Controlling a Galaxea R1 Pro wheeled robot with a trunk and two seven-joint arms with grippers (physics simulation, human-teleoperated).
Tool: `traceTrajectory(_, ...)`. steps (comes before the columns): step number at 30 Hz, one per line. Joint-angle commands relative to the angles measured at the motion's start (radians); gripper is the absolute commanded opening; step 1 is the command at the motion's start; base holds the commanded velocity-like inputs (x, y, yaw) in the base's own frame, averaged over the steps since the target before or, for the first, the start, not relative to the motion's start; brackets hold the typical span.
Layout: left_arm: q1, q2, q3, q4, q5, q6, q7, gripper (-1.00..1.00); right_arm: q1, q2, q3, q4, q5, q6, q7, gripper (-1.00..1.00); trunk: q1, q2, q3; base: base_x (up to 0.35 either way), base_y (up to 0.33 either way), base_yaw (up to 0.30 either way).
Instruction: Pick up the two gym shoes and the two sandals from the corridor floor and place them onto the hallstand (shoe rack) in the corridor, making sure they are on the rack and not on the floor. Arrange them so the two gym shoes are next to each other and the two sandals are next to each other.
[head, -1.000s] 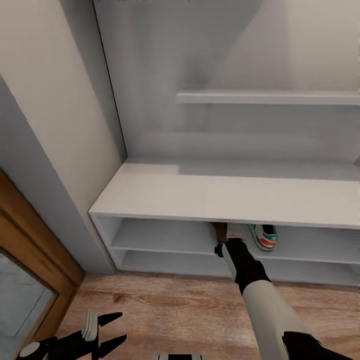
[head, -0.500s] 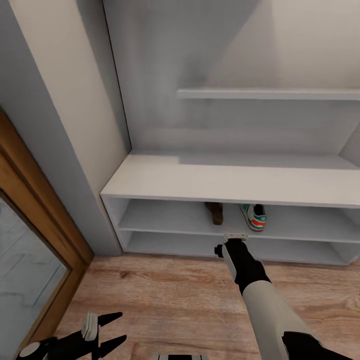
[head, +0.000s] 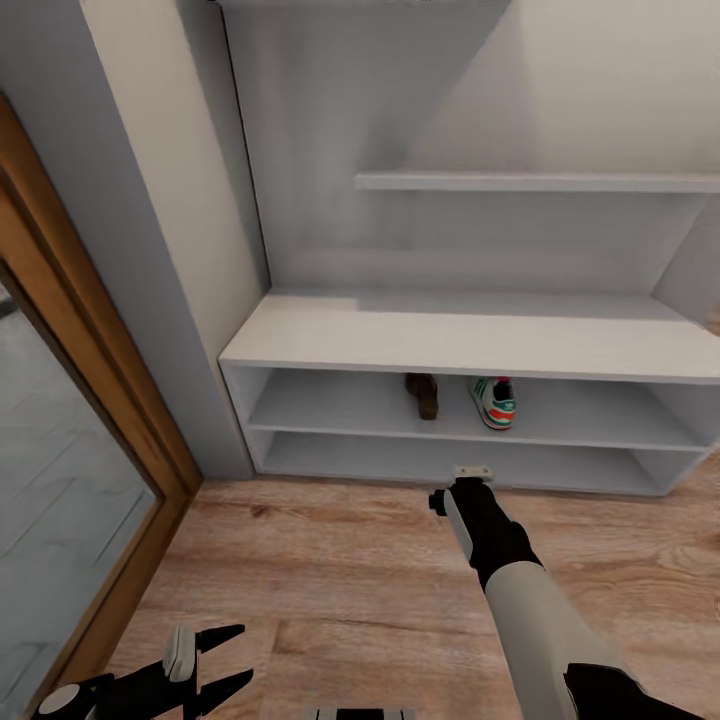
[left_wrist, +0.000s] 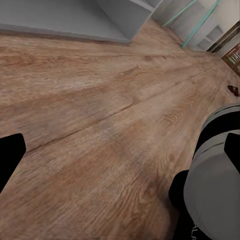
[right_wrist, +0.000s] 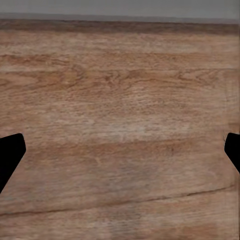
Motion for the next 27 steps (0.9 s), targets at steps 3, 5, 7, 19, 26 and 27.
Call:
traceTrajectory(3, -0.001, 0.0, 0.0, 0.001, 0.001, -0.008, -0.002, 1.0, 0.0, 0.001, -0.004, 0.001, 0.011, 0.005, 0.004, 1.0, -0.001, 0.0, -0.001, -0.337, 0.0, 0.0)
traceTrajectory(5, -0.001, 0.0, 0.001, 0.001, 0.002, -0.008, -0.002, 1.0, 0.0, 0.001, -0.004, 0.012, 0.011, 0.005, 0.004, 1.0, -0.001, 0.0, -0.001, -0.336, 0.0, 0.0)
traceTrajectory(7, -0.001, 0.0, 0.005, 0.003, 0.005, -0.011, -0.002, 1.0, 0.001, 0.001, -0.004, 0.039, 0.011, 0.003, 0.006, 1.0, -0.001, 0.0, -0.001, -0.198, 0.0, 0.0)
traceTrajectory(19, 0.001, 0.002, 0.008, 0.011, 0.011, -0.017, 0.057, 1.0, 0.021, 0.001, -0.004, 0.143, 0.014, -0.196, 0.009, 1.0, -0.001, 0.0, -0.001, -0.045, 0.0, 0.0)
traceTrajectory(26, 0.002, 0.002, 0.006, 0.014, 0.01, -0.023, 0.213, 1.0, 0.111, -0.073, -0.002, 0.299, 0.021, -0.562, 0.083, 1.0, -0.001, 0.0, -0.001, -0.002, 0.0, 0.0)
traceTrajectory(27, 0.002, 0.002, 0.006, 0.014, 0.01, -0.023, 0.213, 1.0, 0.111, -0.073, -0.002, 0.299, 0.021, -0.562, 0.083, 1.0, -0.001, 0.0, -0.001, 0.0, 0.0, 0.0)
